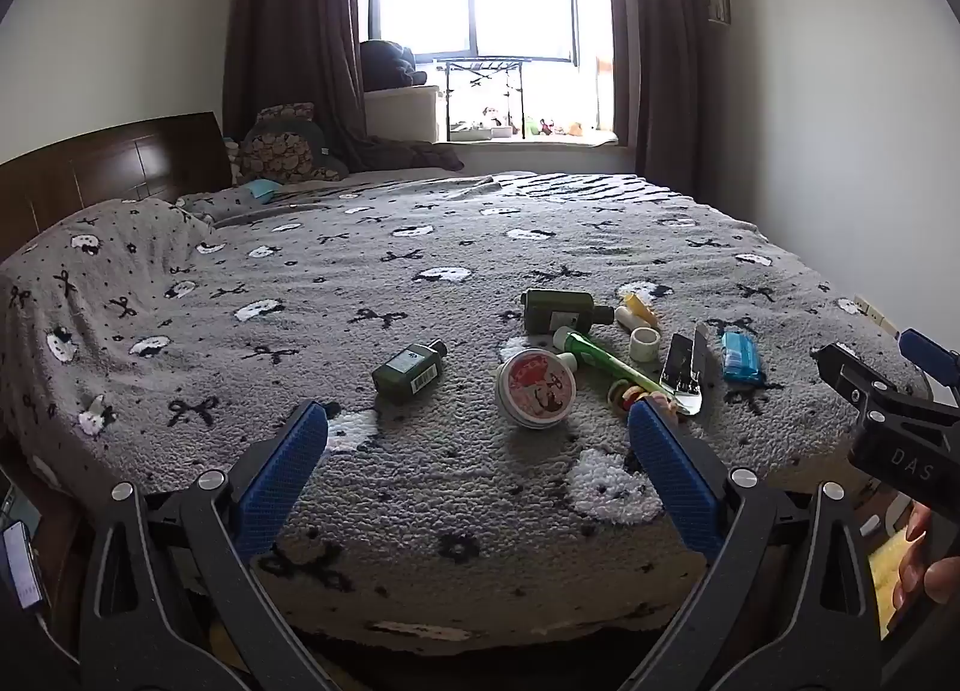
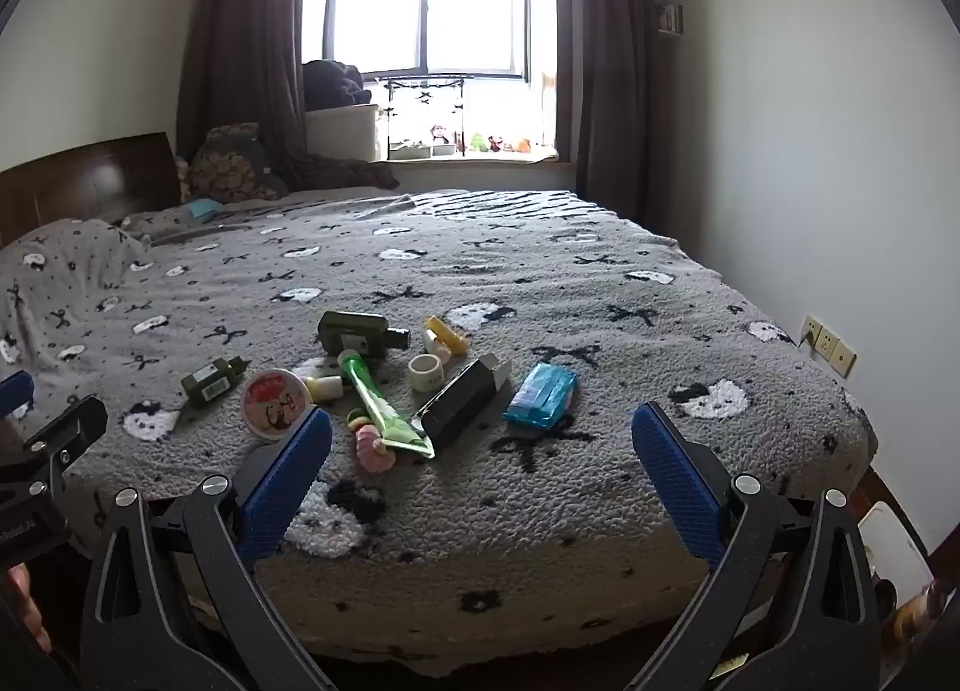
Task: Collect trash
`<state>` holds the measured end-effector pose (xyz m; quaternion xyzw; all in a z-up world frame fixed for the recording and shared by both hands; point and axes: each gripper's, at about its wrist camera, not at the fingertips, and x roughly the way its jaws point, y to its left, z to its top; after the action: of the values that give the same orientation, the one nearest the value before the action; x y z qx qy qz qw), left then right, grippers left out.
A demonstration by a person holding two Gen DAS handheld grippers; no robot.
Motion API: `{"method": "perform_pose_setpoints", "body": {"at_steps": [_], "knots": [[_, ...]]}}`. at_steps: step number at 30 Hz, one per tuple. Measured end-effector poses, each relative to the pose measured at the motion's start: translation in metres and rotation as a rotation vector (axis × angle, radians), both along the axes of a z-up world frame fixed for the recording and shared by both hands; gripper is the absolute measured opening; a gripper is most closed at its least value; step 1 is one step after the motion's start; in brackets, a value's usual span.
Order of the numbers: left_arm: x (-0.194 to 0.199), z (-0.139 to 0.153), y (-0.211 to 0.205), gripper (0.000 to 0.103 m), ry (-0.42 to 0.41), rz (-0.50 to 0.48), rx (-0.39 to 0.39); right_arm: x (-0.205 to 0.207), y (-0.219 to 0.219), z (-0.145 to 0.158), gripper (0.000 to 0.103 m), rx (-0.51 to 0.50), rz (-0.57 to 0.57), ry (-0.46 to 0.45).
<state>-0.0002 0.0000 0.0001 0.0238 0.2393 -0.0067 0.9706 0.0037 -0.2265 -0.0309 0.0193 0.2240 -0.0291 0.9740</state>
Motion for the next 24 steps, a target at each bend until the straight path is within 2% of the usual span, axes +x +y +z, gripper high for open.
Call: {"method": "perform_pose_setpoints", "body": {"at_steps": [24], "knots": [[0.0023, 0.0015, 0.0016, 0.095, -0.007, 0.005, -0.014, -0.003, 0.0045, 0.0044, 0.1, -0.002, 0.02, -0.012]]}}
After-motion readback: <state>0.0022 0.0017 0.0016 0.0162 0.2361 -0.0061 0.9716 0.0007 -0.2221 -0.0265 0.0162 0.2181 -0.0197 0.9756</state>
